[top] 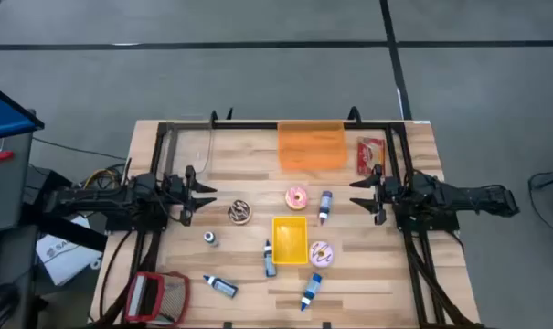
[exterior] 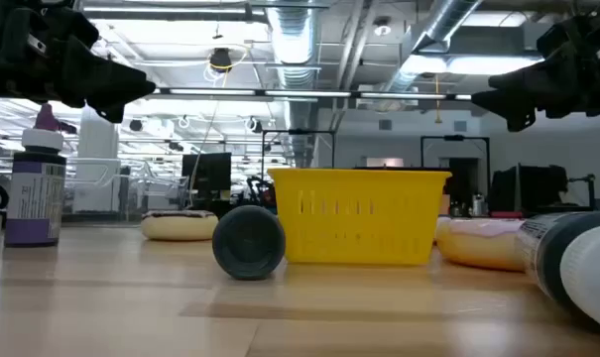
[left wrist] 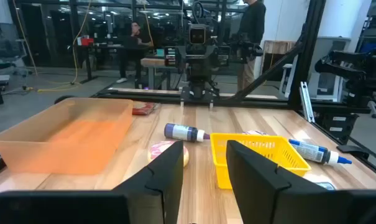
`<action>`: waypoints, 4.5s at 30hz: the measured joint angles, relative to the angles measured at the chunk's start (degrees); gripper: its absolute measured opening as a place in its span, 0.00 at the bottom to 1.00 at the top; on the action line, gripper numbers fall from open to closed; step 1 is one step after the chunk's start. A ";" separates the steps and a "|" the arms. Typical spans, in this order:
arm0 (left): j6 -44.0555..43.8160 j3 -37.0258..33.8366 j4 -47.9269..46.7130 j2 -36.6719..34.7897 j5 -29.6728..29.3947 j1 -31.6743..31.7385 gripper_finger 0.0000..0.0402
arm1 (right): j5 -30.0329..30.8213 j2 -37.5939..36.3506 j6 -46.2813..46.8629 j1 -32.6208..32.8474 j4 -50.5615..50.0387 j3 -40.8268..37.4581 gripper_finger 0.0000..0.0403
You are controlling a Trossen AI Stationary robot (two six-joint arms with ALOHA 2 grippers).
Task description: Pick & Place Food Item
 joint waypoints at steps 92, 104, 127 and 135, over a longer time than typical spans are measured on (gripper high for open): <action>-7.60 0.00 16.72 0.41 7.48 -0.07 0.30 | -1.39 0.57 15.17 1.66 9.63 -0.01 0.52; -5.07 0.00 30.17 1.51 6.35 -0.07 0.30 | 1.10 8.58 13.35 9.47 19.29 0.01 0.39; 15.36 18.15 32.98 23.87 15.07 -0.07 0.30 | 75.05 50.48 26.20 55.41 -32.60 44.21 0.33; 15.53 18.17 30.24 19.33 21.71 -3.86 0.30 | 48.56 63.53 34.89 41.62 -43.71 56.73 0.32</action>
